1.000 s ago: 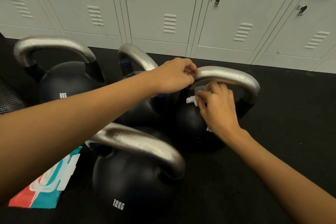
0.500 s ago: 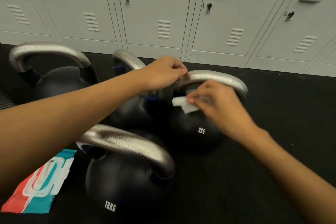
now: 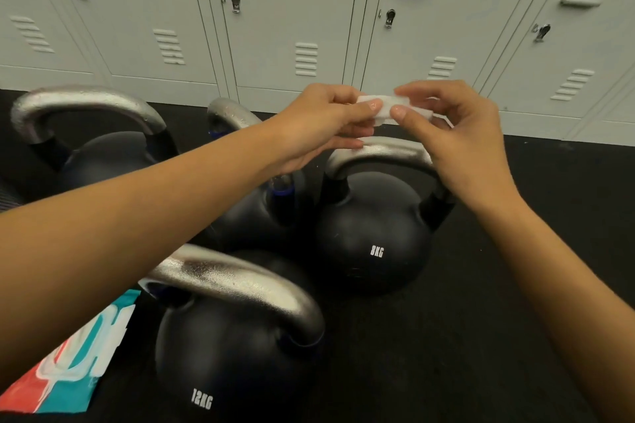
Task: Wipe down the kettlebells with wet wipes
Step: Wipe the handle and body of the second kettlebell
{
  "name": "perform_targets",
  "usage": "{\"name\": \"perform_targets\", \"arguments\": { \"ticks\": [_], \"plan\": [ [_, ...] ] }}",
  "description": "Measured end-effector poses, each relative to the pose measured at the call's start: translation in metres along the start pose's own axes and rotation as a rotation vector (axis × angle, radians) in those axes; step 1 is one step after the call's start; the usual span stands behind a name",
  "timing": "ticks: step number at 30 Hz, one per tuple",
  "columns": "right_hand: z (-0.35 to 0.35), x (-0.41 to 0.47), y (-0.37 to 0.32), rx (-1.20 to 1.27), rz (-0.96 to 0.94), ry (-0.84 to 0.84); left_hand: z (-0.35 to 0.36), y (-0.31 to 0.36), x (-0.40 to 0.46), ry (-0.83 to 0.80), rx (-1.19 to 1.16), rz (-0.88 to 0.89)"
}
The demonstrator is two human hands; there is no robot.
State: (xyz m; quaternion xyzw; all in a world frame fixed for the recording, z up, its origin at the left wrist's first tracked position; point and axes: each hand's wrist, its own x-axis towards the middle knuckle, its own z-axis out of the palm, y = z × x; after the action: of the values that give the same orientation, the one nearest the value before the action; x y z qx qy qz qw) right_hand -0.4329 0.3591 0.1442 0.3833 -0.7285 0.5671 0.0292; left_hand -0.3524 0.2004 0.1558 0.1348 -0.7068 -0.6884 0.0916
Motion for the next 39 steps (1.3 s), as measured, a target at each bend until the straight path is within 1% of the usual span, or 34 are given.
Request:
{"name": "perform_targets", "arguments": {
  "ticks": [2,5,8,11,14,18,20,23,25,28,31,33,34,36,39],
  "plan": [
    [-0.003,0.002,0.0,0.075,0.07,-0.039,0.0,-0.001,0.001,0.007,-0.02,0.034],
    [-0.007,0.006,0.002,0.197,0.231,-0.067,0.0,0.0,0.0,0.021,-0.044,0.062],
    [-0.01,0.007,0.006,0.26,0.282,-0.055,-0.002,0.001,0.001,0.041,-0.054,0.071],
    [-0.013,0.007,0.007,0.246,0.258,-0.026,-0.003,0.0,-0.001,0.05,-0.031,0.067],
    [-0.015,0.007,0.005,0.246,0.208,0.009,-0.001,0.001,-0.004,0.016,0.031,0.053],
    [-0.017,0.008,-0.001,0.257,0.129,0.07,0.001,0.002,-0.006,-0.052,0.106,-0.021],
    [-0.018,0.008,-0.004,0.255,0.116,0.068,0.002,0.002,-0.007,-0.069,0.126,-0.056],
    [-0.019,0.007,-0.007,0.278,0.113,0.02,0.003,0.004,-0.005,-0.065,0.096,-0.069],
    [-0.019,0.007,-0.01,0.297,0.11,-0.017,0.003,0.004,-0.004,-0.071,0.058,-0.03],
    [-0.022,0.007,-0.013,0.337,0.118,-0.069,0.003,0.003,-0.003,-0.071,-0.063,0.024],
    [-0.025,0.008,-0.012,0.286,0.097,-0.128,0.004,0.002,-0.002,-0.07,-0.198,0.039],
    [-0.025,0.01,-0.007,0.244,0.105,-0.151,0.005,0.001,-0.003,-0.043,-0.228,0.025],
    [-0.025,0.011,-0.004,0.219,0.123,-0.158,0.006,0.001,-0.003,-0.029,-0.195,0.019],
    [-0.026,0.015,0.004,0.124,0.161,-0.168,0.008,-0.003,-0.004,-0.022,-0.044,0.017],
    [-0.024,0.02,0.017,-0.065,0.127,-0.225,0.011,-0.008,-0.001,-0.028,0.227,0.076]
  ]
}}
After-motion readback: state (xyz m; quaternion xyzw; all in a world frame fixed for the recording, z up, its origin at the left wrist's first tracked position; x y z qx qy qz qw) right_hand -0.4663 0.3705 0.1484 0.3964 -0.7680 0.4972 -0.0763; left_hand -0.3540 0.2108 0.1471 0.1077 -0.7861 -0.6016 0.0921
